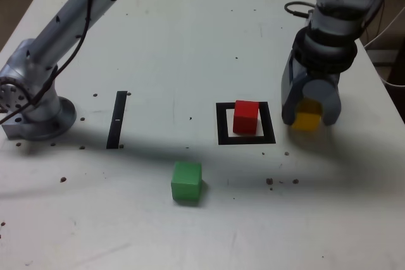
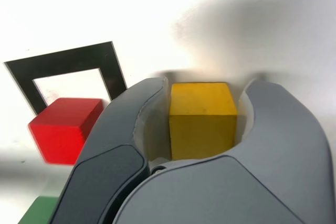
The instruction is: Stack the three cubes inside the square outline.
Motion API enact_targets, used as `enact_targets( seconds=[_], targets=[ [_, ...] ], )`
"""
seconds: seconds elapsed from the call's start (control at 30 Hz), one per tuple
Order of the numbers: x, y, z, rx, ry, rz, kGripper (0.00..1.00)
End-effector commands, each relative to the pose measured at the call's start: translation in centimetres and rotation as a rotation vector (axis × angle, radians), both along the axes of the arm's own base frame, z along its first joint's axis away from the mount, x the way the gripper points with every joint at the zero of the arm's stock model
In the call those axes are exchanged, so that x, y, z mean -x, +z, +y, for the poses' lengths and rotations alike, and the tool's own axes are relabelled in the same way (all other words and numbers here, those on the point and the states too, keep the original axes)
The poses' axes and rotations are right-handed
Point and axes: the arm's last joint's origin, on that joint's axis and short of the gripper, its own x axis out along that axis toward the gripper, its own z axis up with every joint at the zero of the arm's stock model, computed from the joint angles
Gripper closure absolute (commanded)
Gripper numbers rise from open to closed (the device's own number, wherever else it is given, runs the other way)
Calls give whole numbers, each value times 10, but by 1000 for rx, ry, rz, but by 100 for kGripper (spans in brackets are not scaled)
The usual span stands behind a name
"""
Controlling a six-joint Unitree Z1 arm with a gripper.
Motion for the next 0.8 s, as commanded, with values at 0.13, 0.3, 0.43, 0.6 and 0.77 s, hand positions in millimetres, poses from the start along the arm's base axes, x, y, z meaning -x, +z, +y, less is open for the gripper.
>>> enact_targets(
  seconds=[0.13,0.3,0.43,0.6,0.77],
  targets=[
    [8,24,0,9,-4,-1,78],
    [30,55,-1,5,-23,0,78],
    [56,70,-2,6,-35,27,77],
    [87,78,-3,13,-43,43,77],
    [109,86,4,5,-35,29,77]
  ],
)
